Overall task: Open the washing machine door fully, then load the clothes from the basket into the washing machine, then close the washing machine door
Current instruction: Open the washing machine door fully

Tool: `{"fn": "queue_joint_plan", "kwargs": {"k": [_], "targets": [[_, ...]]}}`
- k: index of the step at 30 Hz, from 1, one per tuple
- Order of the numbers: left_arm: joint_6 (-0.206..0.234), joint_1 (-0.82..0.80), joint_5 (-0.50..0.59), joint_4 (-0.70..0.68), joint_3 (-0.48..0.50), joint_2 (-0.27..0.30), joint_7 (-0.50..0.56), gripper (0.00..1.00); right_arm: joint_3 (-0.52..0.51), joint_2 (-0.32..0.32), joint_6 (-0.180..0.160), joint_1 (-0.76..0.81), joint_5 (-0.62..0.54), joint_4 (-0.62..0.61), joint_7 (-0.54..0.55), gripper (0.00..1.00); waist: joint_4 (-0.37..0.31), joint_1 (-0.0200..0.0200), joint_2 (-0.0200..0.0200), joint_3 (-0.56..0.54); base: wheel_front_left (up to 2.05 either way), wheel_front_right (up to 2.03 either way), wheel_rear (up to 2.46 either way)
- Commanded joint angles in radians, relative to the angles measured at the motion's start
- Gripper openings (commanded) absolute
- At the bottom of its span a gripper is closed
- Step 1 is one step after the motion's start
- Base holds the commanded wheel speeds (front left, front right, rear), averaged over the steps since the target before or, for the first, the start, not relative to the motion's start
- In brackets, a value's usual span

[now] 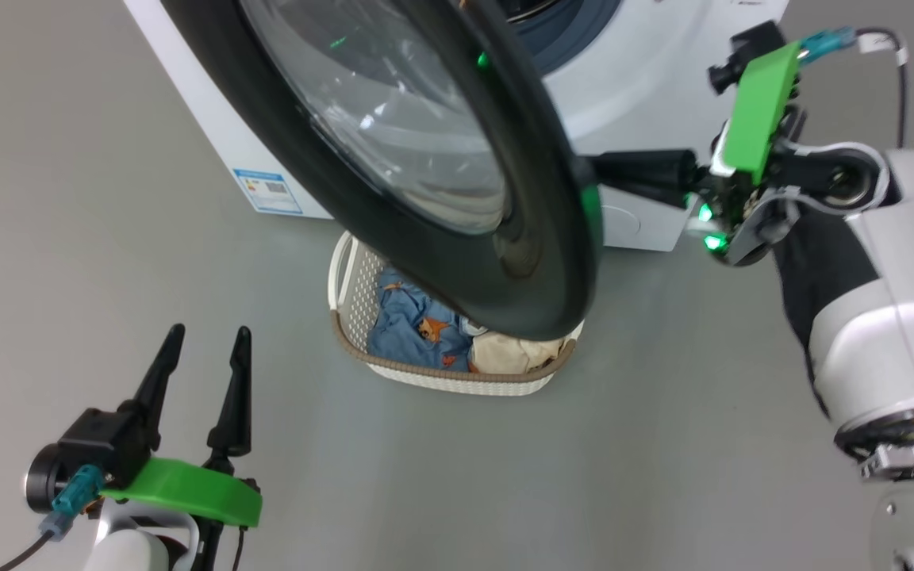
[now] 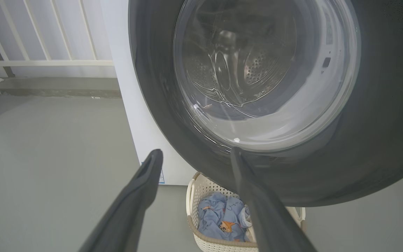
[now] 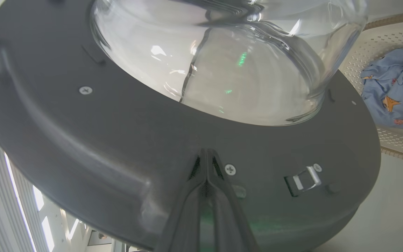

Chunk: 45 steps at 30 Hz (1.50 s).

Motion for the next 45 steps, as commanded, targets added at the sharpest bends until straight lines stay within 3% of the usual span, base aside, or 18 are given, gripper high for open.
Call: {"fn": "queue_joint_plan", "kwargs": {"k": [1, 17, 27, 34, 45], "targets": [[-0.002, -0.002, 0.012, -0.025, 0.034, 0.029, -0.006, 1.0, 0.04, 0.031, 0.003, 0.012, 0.038, -0.039, -0.002, 0.0, -0.009, 0.0, 0.0, -0.012, 0.0, 0.0, 0.0], [-0.002, 0.016, 0.009, -0.031, 0.011, 0.034, -0.006, 1.0, 0.458, 0.031, 0.003, 0.157, 0.437, -0.11, -0.177, 0.0, -0.009, 0.0, 0.0, -0.056, 0.0, 0.0, 0.0], [-0.002, 0.024, 0.006, -0.031, 0.0, 0.034, -0.006, 1.0, 0.668, 0.031, 0.003, 0.197, 0.622, -0.139, -0.296, 0.0, -0.003, 0.0, 0.0, -0.079, 0.0, 0.0, 0.0], [-0.002, 0.033, 0.006, -0.032, 0.003, 0.034, -0.006, 1.0, 0.733, 0.031, 0.003, 0.191, 0.681, -0.137, -0.363, 0.0, -0.016, 0.0, 0.0, -0.095, 0.0, 0.0, 0.0], [-0.002, 0.035, 0.009, -0.035, 0.018, 0.042, -0.006, 1.0, 0.723, -0.01, 0.003, 0.223, 0.677, -0.175, -0.437, 0.0, -0.067, 0.0, 0.0, -0.119, 0.0, 0.0, 0.0]]}}
